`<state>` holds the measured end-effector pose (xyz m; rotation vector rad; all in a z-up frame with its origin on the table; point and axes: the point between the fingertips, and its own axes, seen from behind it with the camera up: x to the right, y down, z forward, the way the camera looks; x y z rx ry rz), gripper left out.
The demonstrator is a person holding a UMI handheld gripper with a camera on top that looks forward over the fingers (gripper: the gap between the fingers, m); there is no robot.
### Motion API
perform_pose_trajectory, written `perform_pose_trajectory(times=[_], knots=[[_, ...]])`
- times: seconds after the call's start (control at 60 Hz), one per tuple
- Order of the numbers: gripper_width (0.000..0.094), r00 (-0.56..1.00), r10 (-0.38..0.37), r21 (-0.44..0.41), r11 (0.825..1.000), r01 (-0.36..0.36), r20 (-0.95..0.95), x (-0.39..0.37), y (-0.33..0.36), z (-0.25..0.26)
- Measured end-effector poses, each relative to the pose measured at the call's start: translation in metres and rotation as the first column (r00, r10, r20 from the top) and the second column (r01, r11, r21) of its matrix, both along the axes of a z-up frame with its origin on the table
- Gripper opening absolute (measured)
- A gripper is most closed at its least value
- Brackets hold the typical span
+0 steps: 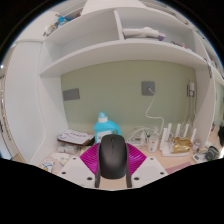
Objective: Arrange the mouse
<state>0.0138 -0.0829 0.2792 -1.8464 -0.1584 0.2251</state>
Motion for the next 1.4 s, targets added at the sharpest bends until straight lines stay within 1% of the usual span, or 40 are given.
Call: perform_pose_trajectory(times=[0.05,0.1,0.133,0.217,0.25,0.267,0.35,0.4,0.5,0.567,0.633,0.667,0.733,0.767,0.817,0.833,0.867,0.883,0.967,1.083,1.15,1.217,1.4], knots=[[0.035,0.999,-0.041,-0.001,0.999,0.041,0.008,0.05,0.009,-0.001],[0.0348,0.995,-0.091,-0.002,0.996,0.091,0.035,0.105,0.019,-0.016],[0.0347,0.991,-0.119,-0.016,0.993,0.12,0.058,0.143,0.025,-0.036],[0.0348,0.984,-0.165,-0.132,0.976,0.173,0.073,0.223,0.039,-0.09],[0.0347,0.98,-0.174,-0.17,0.967,0.188,0.095,0.252,0.042,-0.118],[0.0348,0.977,-0.181,-0.175,0.964,0.198,0.109,0.266,0.043,-0.137],[0.0348,0.977,-0.162,-0.282,0.939,0.196,0.138,0.311,0.044,-0.2],[0.0349,0.977,-0.147,-0.319,0.929,0.19,0.154,0.329,0.044,-0.228],[0.0355,0.982,-0.095,-0.362,0.921,0.148,0.161,0.339,0.04,-0.266],[0.0398,0.985,-0.085,-0.372,0.918,0.136,0.152,0.344,0.039,-0.28],[0.0446,0.985,-0.082,-0.404,0.904,0.137,0.15,0.347,0.036,-0.292],[0.0463,0.986,-0.081,-0.387,0.912,0.132,0.145,0.347,0.038,-0.287],[0.0533,0.984,-0.072,-0.386,0.913,0.13,0.162,0.348,0.036,-0.286],[0.0638,0.981,-0.076,-0.389,0.91,0.142,0.18,0.35,0.033,-0.285],[0.0849,0.977,-0.081,-0.39,0.908,0.154,0.196,0.352,0.028,-0.28],[0.0859,0.977,-0.087,-0.389,0.908,0.159,0.196,0.352,0.026,-0.277],[0.0826,0.977,-0.098,-0.386,0.907,0.166,0.191,0.353,0.021,-0.27],[0.0825,0.977,-0.102,-0.387,0.906,0.169,0.187,0.353,0.018,-0.267],[0.086,0.975,-0.127,-0.37,0.91,0.188,0.183,0.354,0.002,-0.242],[0.0853,0.969,-0.146,-0.334,0.92,0.207,0.198,0.356,-0.029,-0.199],[0.0854,0.966,-0.157,-0.323,0.921,0.219,0.206,0.357,-0.051,-0.177],[0.0851,0.962,-0.171,-0.301,0.925,0.231,0.211,0.358,-0.073,-0.155],[0.0851,0.955,-0.194,-0.284,0.925,0.254,0.224,0.359,-0.127,-0.12]])
